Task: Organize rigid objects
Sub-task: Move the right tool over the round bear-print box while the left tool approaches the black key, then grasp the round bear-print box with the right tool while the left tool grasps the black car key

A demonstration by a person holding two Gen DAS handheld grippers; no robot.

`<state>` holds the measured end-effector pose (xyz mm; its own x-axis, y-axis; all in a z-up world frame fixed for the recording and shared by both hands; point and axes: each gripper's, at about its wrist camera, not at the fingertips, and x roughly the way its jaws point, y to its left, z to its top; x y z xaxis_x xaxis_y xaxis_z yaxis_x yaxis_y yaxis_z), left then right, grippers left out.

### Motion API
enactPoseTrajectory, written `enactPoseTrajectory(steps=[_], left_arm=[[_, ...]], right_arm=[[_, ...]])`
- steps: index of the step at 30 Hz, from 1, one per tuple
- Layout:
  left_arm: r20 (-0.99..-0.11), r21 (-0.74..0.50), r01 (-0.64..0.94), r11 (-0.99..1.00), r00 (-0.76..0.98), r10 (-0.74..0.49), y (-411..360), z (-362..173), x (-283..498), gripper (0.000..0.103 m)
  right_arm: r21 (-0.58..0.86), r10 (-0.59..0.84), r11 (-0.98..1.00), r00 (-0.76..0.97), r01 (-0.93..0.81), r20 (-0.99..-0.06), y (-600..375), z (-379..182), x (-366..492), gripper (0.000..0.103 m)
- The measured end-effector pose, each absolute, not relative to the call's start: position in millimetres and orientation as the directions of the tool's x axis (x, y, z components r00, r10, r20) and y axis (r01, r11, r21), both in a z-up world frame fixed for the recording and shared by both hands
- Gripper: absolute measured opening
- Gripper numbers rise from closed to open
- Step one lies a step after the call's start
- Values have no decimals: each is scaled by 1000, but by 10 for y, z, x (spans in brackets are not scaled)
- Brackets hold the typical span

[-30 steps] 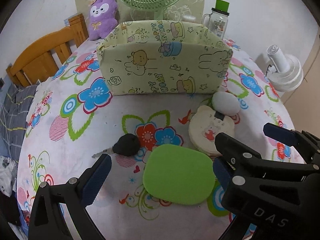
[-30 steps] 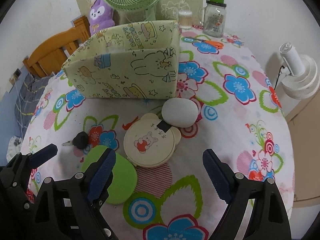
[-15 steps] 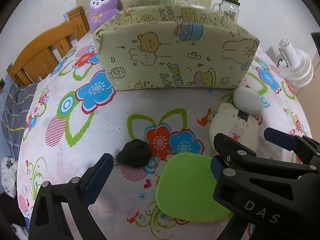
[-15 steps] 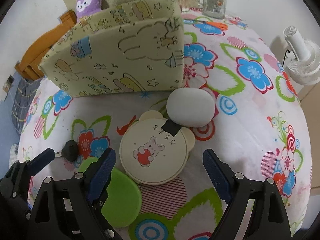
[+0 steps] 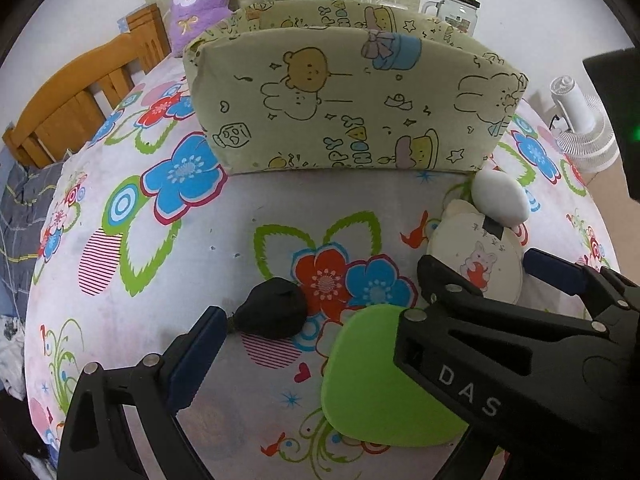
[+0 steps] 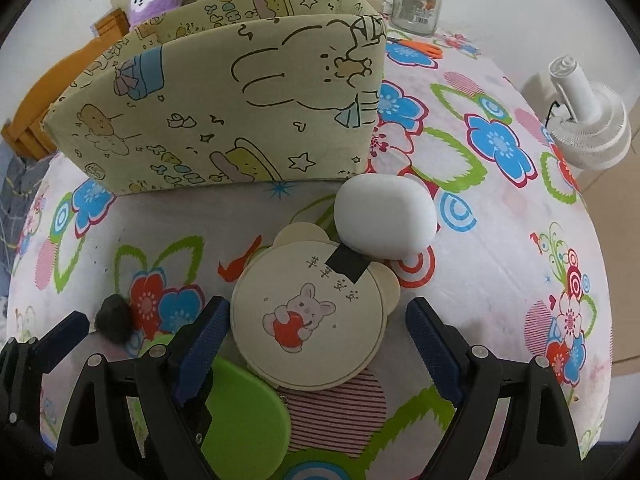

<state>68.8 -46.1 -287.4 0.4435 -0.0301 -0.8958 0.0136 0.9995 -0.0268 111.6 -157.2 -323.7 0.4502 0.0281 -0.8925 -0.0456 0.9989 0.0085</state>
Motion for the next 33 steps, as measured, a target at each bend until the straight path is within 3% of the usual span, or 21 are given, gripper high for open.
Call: enactPoseTrajectory(steps=[1,12,15,18,21,29,31,33], left_arm=[[-896,-29,13,999,444,-32,-450,-2879,686,99],[-887,-29,39,999,460,-44,-312,-2838,715,99],[-891,-29,19,999,453,-34,-171,-2842,763,89],[-897,-73,6,997,436,-68,-40,-2871,808,89],[-898,-45,10,999,437,-45,6,-2895,838,84],[-897,-6,62,998,440,-33,17,-2944,844,82],[-897,-5,61,998,441,-32,18,-2942,826,79],[-894,-7,72,997,447,-39,-17,-2926,802,66]], right_arm=[[-1,20,999,455,-44,-891,-1562,-3233,1115,84],[1,16,999,468,-33,-883,-1444,-3151,1046,83],[10,24,999,468,-33,-884,-1393,-3132,1050,83],[20,26,1000,468,-18,-884,-1358,-3118,1060,83],[15,13,1000,468,0,-884,-1328,-3130,1069,83],[11,3,1000,461,15,-887,-1188,-3138,1013,83],[9,5,1000,460,7,-888,-1158,-3134,991,83],[8,7,1000,457,0,-889,-1148,-3129,979,83]])
